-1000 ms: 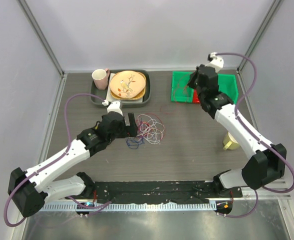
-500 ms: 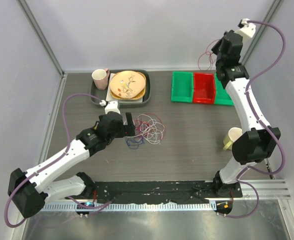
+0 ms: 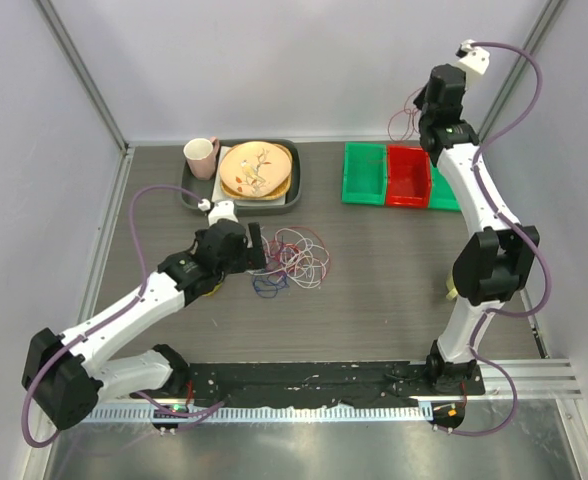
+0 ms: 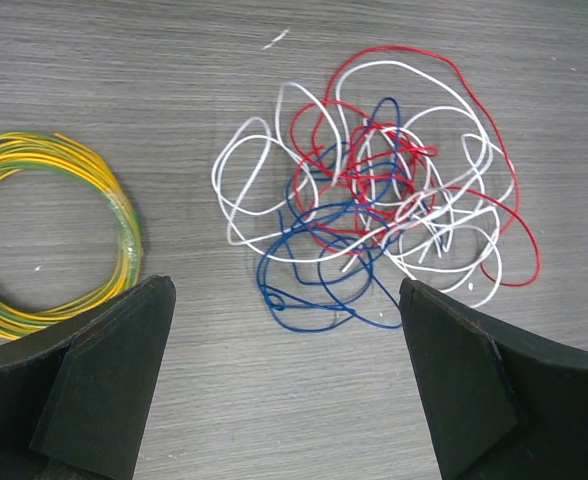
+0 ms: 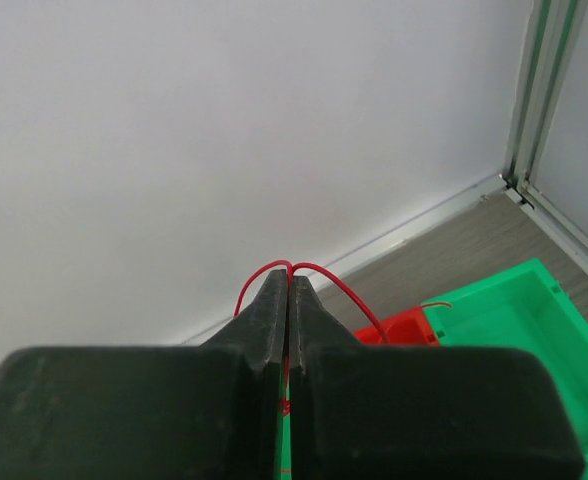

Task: Untangle the cables

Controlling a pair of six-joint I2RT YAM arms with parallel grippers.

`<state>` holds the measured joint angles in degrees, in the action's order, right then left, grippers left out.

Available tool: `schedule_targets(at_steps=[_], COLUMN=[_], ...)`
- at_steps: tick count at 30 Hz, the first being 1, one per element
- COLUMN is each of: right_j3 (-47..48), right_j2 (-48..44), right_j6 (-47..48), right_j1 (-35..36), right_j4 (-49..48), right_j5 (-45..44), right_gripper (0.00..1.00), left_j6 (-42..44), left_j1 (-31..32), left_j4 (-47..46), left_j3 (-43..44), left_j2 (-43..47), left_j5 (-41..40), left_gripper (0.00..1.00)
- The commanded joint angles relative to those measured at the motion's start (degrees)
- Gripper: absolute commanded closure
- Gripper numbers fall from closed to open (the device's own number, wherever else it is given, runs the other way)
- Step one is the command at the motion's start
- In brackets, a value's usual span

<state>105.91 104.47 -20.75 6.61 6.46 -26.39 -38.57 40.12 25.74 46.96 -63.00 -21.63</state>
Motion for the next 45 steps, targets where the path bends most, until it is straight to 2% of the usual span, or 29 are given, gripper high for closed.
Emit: schedule_targets(at_steps=[1, 10, 18, 23, 28, 31, 37, 41, 45], right_j3=[-0.88, 0.44, 0.0, 0.18, -0.26, -0.96, -1.67, -1.84, -4.38], right_j2=[1.62, 1.54, -1.19, -2.51, -0.67, 0.56, 3.72, 5.3, 6.54], right_j6=[0.81, -1.22, 2.21, 3.26, 4.76, 4.23, 0.28, -1.39, -7.61], right_j1=[-0.63, -3.01, -3.97, -4.68, -4.59, -4.59, -4.15, -2.92, -2.66], right_j4=[-4.35, -4.18, -4.17, -3.91, -3.82, -4.26, -6.11, -6.11, -6.2], right_j5=[-3.14, -2.17, -7.44, -7.71, -4.55, 0.79, 8.1, 9.25, 10.31], right_gripper=[0.99, 0.99, 0.99, 0.99, 0.99, 0.99, 0.99, 0.99, 0.99], left_j6=[-0.37, -0.28, -0.28, -0.28, -0.37, -0.28, -0.37, -0.46, -0.54], left_j1=[-2.59, -4.35, -4.87, -4.96, -5.22, -5.31, -5.49, -5.67, -5.84], left_j4=[0.54, 0.02, -0.42, -0.78, -0.95, -0.86, -0.6, -0.51, -0.25], left_j3=[0.5, 0.68, 0.68, 0.15, 0.24, 0.32, 0.24, 0.24, 0.33], left_j2=[-0.72, -2.3, -3.18, -2.83, -3.09, -3.18, -3.0, -3.27, -3.35], left_j5=[-0.61, 0.97, 1.94, 2.29, 2.82, 2.99, 3.08, 3.17, 3.26], left_gripper=[0.0, 0.0, 0.0, 0.0, 0.0, 0.0, 0.0, 0.0, 0.0])
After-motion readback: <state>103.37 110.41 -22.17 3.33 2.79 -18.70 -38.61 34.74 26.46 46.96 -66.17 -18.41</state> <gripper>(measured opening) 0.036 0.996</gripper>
